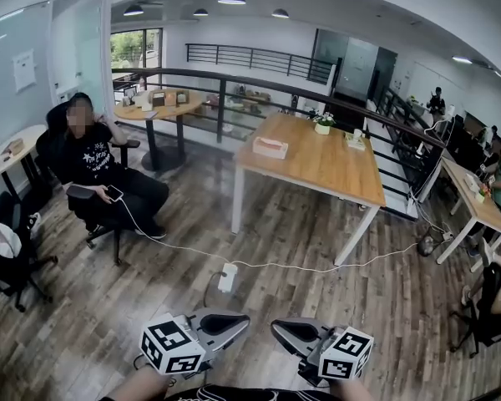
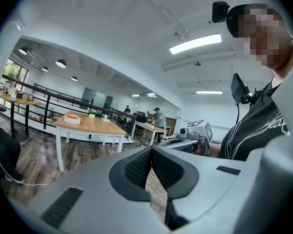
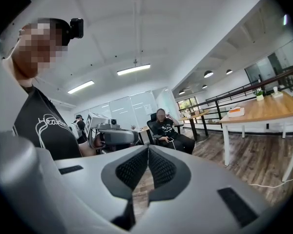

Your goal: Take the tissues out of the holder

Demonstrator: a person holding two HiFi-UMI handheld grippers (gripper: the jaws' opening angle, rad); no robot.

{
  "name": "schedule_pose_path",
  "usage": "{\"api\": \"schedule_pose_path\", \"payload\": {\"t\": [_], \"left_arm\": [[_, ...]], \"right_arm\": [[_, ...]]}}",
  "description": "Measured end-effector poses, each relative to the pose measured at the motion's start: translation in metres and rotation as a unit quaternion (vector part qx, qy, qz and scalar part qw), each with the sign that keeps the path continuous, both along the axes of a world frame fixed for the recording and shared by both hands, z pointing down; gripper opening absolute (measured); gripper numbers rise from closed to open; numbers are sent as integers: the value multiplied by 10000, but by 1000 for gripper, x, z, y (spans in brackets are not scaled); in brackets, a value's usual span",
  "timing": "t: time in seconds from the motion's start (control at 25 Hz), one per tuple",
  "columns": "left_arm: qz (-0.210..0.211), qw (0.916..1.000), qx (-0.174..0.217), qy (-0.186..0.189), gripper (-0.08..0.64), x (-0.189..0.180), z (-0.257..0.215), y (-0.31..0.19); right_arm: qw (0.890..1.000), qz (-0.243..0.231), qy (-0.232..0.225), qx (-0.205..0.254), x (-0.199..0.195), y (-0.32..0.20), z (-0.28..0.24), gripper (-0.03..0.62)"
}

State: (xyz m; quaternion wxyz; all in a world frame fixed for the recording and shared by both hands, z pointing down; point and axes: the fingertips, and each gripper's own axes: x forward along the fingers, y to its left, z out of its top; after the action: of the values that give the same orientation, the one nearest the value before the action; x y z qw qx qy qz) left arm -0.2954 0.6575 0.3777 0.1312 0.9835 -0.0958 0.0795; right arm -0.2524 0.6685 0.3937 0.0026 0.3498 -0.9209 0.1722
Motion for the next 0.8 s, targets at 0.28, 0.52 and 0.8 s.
{"api": "schedule_pose_path", "payload": {"t": [0.28,0.52,0.8], "left_arm": [[-34,9999,-139,39,14,-13,12,-9],[-24,9999,-148,23,14,-10,13,-15],[-56,10000,-44,-44,14,2,4,-36]], "right_arm": [[9999,-32,73,-116,-12,-4,14,17],[9999,-65,-11,-115,-10,-12,14,17],[9998,-148,-161,24,0,-35,3,17]]}}
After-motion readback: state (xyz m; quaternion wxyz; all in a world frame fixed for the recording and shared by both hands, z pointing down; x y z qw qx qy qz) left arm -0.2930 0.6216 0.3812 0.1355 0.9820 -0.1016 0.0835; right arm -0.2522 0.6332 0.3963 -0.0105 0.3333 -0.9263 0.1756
